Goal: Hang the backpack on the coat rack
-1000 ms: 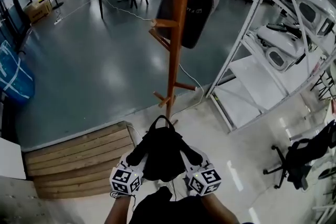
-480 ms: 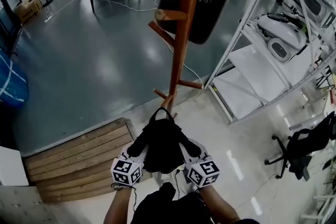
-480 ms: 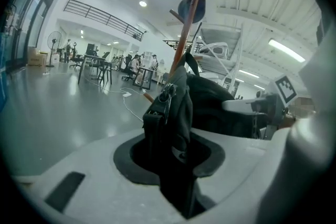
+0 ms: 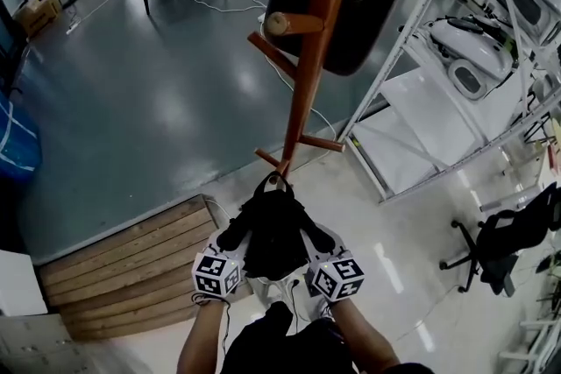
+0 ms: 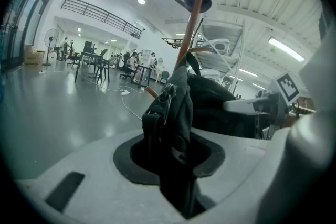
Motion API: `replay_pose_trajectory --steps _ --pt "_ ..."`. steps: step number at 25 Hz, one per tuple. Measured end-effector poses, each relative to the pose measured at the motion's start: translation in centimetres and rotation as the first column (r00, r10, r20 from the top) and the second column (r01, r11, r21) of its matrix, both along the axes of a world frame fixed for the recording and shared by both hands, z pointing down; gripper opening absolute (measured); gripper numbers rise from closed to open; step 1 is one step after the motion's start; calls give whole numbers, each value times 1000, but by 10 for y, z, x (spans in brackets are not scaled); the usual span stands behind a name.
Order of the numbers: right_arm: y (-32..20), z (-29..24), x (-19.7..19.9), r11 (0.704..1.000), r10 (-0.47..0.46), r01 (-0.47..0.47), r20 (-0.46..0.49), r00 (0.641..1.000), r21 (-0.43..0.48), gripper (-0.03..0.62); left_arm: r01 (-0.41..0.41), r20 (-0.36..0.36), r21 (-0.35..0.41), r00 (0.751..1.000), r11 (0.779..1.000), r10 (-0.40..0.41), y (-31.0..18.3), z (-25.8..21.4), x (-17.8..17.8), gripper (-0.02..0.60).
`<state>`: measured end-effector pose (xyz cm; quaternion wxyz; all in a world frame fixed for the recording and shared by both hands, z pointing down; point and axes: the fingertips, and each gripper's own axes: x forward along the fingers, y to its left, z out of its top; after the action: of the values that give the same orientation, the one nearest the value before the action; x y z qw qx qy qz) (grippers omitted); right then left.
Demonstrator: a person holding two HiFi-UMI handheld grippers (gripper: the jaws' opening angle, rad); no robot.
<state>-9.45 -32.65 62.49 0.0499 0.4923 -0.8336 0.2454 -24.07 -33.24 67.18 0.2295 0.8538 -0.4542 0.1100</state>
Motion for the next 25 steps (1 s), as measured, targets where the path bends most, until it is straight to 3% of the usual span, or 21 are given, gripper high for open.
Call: replay_pose_trajectory --steps 25 --pt "-47 41 24 998 54 -55 -19 998 -18 78 -8 -8 -31 1000 999 8 -48 42 25 114"
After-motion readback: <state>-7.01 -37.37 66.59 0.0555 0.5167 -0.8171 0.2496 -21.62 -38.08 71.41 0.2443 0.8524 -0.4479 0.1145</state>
